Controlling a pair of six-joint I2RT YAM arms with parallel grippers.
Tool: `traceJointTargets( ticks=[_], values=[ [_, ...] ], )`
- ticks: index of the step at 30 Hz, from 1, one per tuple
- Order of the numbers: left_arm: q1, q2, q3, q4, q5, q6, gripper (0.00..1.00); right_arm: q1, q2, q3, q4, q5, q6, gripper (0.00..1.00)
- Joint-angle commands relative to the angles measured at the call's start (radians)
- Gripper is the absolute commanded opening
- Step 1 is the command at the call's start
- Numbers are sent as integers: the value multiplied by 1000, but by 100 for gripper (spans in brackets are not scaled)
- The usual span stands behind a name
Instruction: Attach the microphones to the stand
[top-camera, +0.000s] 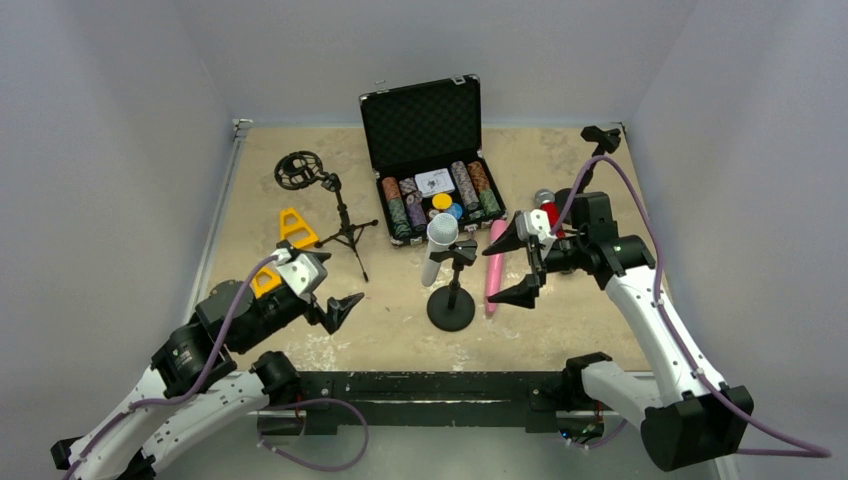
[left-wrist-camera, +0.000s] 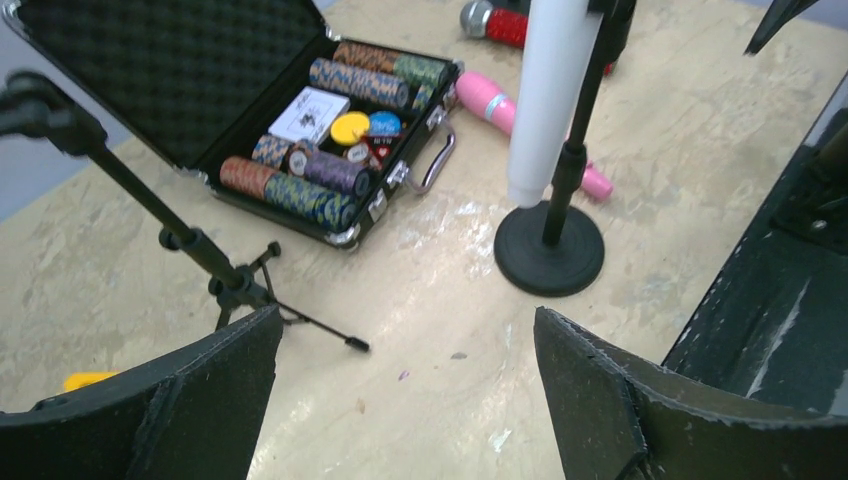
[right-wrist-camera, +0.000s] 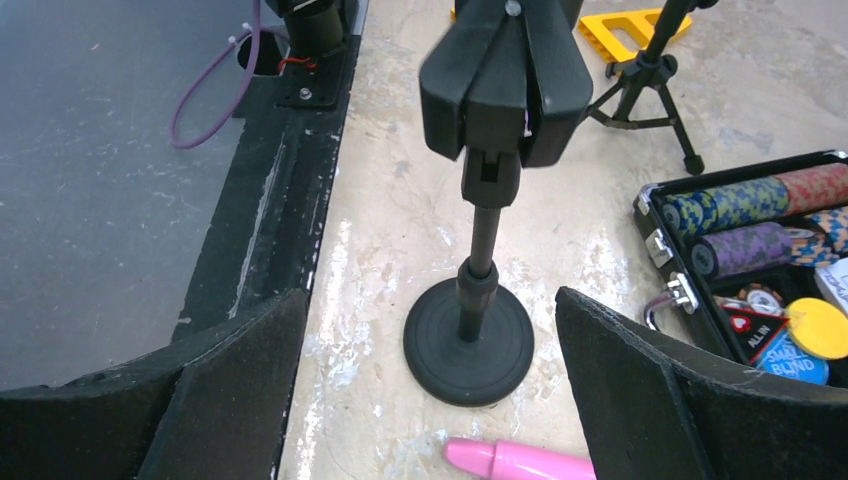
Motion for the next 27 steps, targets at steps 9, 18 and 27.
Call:
traceJointTargets(
  ticks=[9, 18, 27],
  values=[
    [25, -98, -112, -7, -86, 11, 99, -4, 69, -13, -5, -66, -210, 98],
    [30, -90, -111, -8, -73, 15, 99, -3, 112, 16, -19, -74, -240, 94],
    [36, -87, -111, -7, -67, 18, 99, 13, 44, -111, 310, 25, 75, 94]
  ],
)
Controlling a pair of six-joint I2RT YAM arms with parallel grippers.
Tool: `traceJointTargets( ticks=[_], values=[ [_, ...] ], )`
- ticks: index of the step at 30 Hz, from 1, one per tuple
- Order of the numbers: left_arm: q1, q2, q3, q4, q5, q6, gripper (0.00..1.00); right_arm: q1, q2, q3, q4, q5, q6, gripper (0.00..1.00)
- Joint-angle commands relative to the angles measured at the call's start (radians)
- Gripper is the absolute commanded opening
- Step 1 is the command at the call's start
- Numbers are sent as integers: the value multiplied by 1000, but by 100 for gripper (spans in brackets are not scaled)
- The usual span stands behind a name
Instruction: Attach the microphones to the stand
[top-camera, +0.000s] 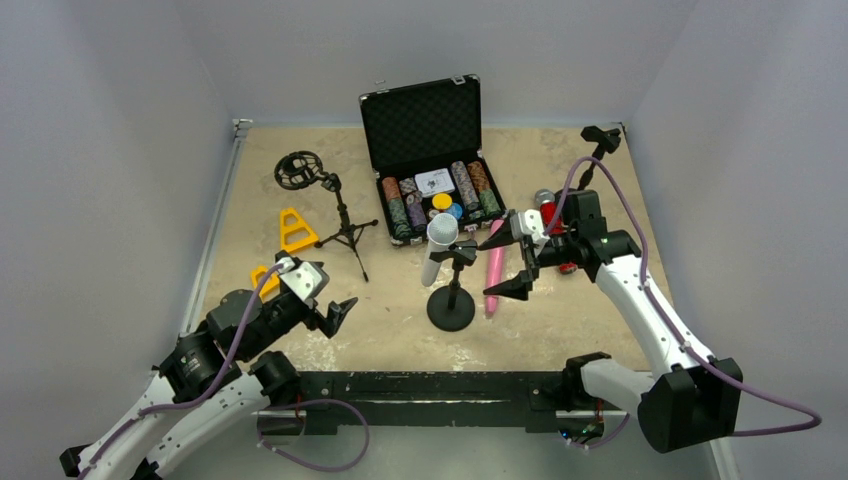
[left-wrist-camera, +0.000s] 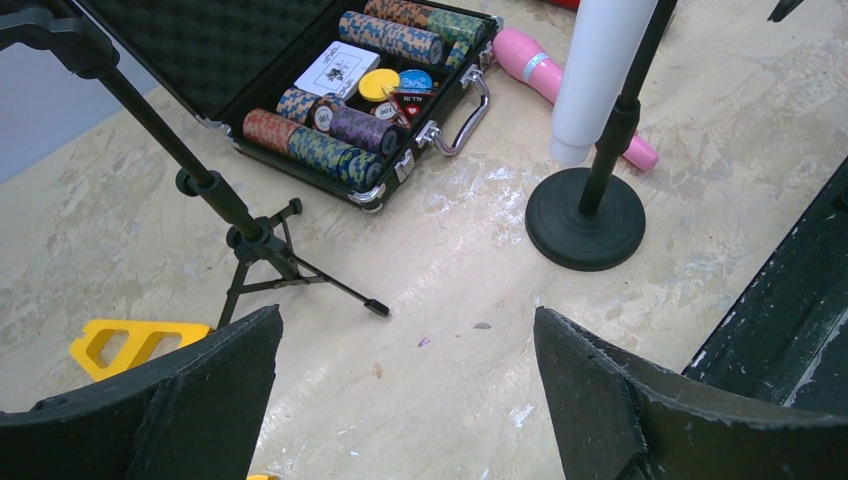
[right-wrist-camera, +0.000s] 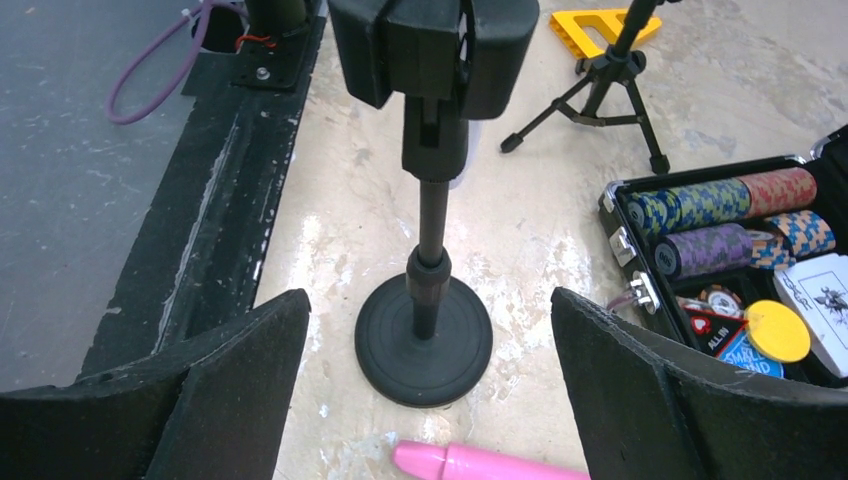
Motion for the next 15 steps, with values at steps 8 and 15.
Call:
traceJointTargets(
  ticks=[8, 15],
  values=[
    [18, 6, 6, 30, 3, 16, 99, 117, -10, -69, 244, 48, 157, 94],
    [21, 8, 6, 30, 5, 13, 99, 153, 37, -42, 291, -5, 217, 91]
  ],
)
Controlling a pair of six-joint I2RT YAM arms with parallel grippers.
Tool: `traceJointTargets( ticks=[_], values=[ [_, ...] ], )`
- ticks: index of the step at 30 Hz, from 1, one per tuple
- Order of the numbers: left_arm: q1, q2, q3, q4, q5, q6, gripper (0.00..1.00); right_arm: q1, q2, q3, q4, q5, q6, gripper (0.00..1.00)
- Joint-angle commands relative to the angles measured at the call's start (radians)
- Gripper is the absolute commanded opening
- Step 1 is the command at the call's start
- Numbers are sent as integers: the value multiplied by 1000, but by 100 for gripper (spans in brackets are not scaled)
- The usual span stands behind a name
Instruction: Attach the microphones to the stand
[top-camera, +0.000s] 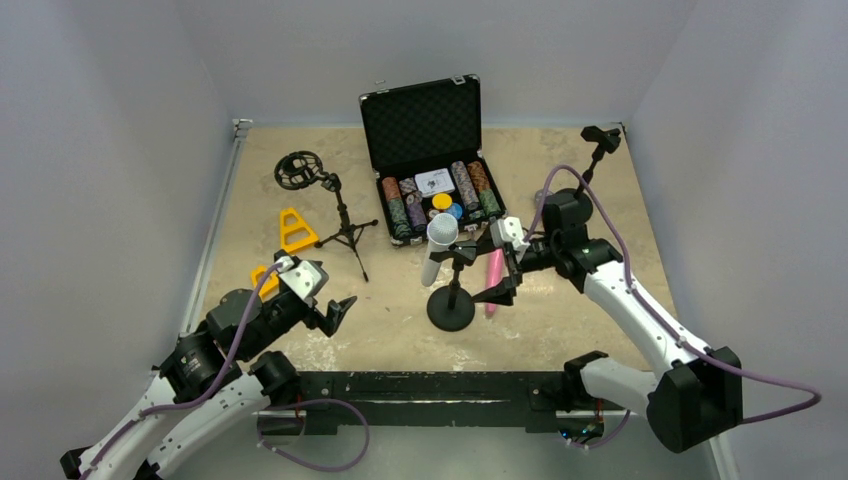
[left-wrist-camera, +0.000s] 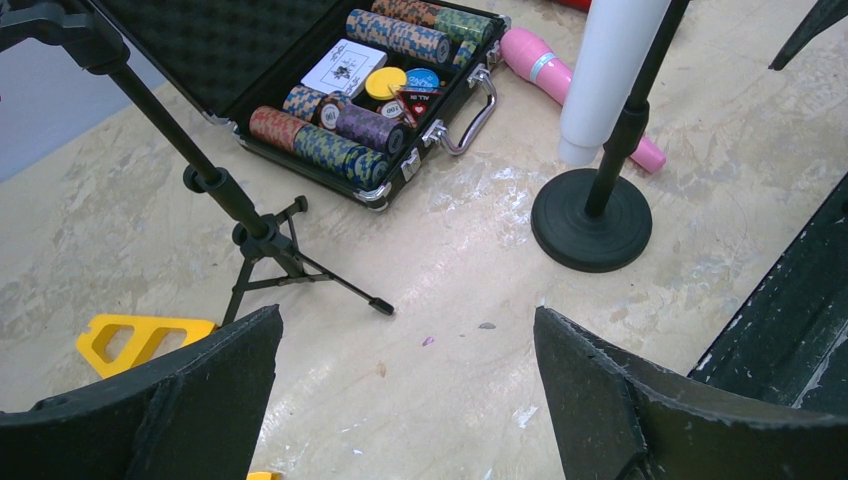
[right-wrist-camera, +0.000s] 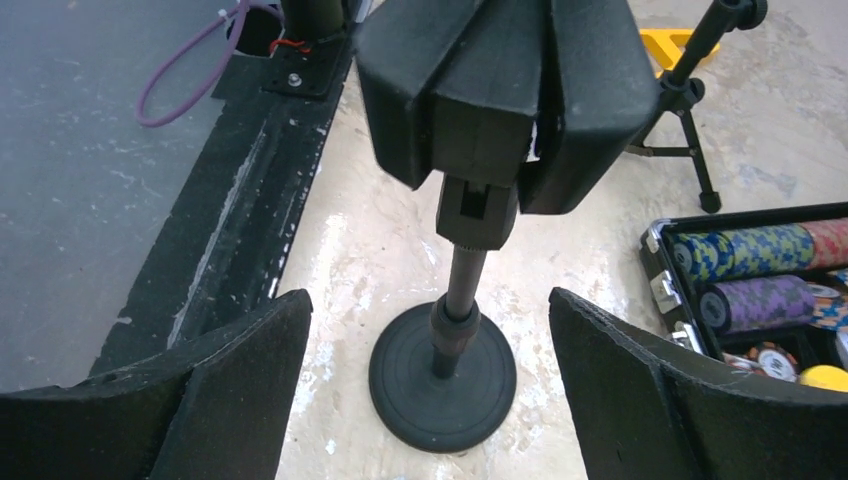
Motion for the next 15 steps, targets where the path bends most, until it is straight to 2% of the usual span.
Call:
traceJointTargets(
  ticks=[1, 7, 15],
  values=[
    [9, 10, 6, 30, 7, 14, 99, 18, 41, 39, 65, -61, 71, 89],
    [10, 7, 6, 31, 5, 13, 99, 37, 102, 75, 101, -89, 142, 75],
    [14, 10, 6, 30, 8, 13, 99, 52, 161, 99, 152, -102, 232, 50]
  ],
)
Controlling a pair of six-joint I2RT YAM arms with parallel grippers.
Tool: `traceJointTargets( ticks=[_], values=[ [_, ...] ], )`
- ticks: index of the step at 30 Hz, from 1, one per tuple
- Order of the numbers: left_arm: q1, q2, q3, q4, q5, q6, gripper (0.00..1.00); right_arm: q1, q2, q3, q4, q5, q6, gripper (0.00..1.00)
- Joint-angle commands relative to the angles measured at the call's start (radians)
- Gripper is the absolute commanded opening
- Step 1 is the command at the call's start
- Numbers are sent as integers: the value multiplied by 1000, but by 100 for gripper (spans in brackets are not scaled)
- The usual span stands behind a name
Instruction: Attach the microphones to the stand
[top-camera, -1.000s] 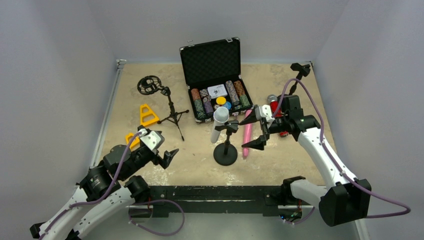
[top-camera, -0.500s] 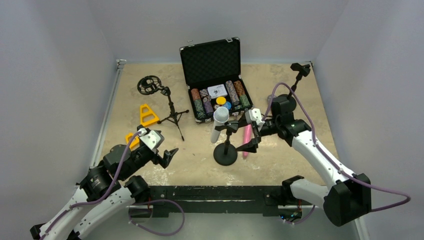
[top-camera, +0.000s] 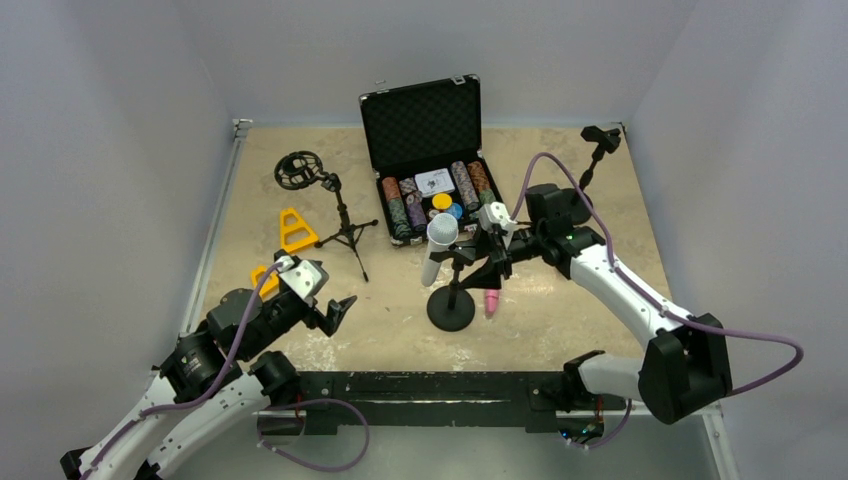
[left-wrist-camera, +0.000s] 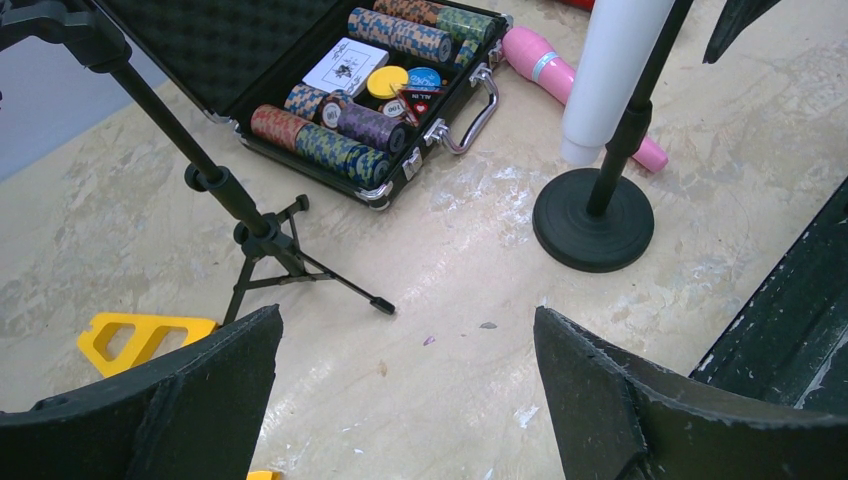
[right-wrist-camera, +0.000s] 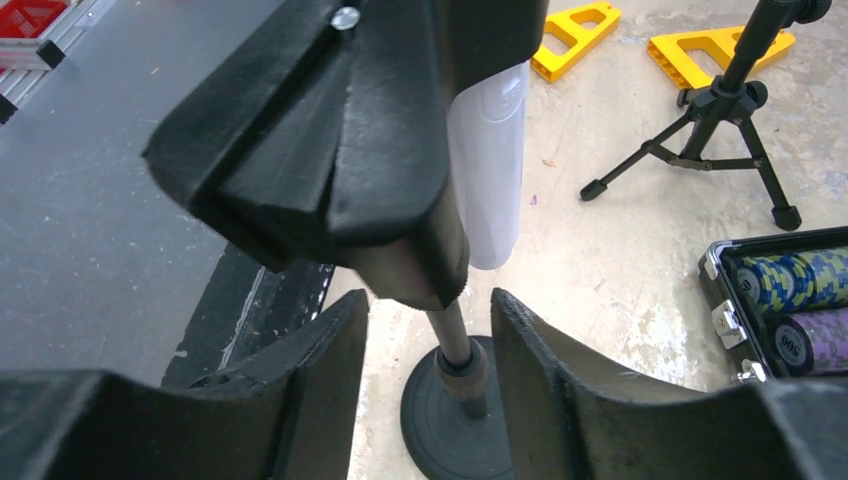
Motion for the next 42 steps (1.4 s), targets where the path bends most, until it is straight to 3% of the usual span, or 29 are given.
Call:
traceJointTargets(
  ticks=[1, 6, 12, 16, 22, 25, 33, 37, 42],
  values=[
    [10, 8, 6, 30, 8, 13, 99, 16, 26, 48, 55, -31, 61, 48],
    [12, 10, 6, 29, 9, 13, 100, 33, 54, 68, 40, -28, 63, 36],
    [13, 13, 6, 30, 14, 16, 99, 35, 66, 111, -68, -64, -37, 3],
    [13, 12, 6, 29, 15, 15, 99, 33, 54, 168, -200, -86, -145, 0],
    [13, 10, 6, 29, 16, 15, 99, 7, 27, 332, -593, -140, -460, 0],
    [13, 6, 6, 29, 16, 15, 99, -53, -34, 369, -644, -106, -456, 0],
    [13, 5, 6, 28, 20, 17, 99, -366, -303, 267, -364, 60, -78, 0],
    [13, 4, 7, 28, 33, 17, 99, -709, -377, 257, -294, 21, 20, 0],
    [13, 3, 8, 27, 47, 18, 99, -985, -356, 260, -199, 86, 122, 0]
  ],
)
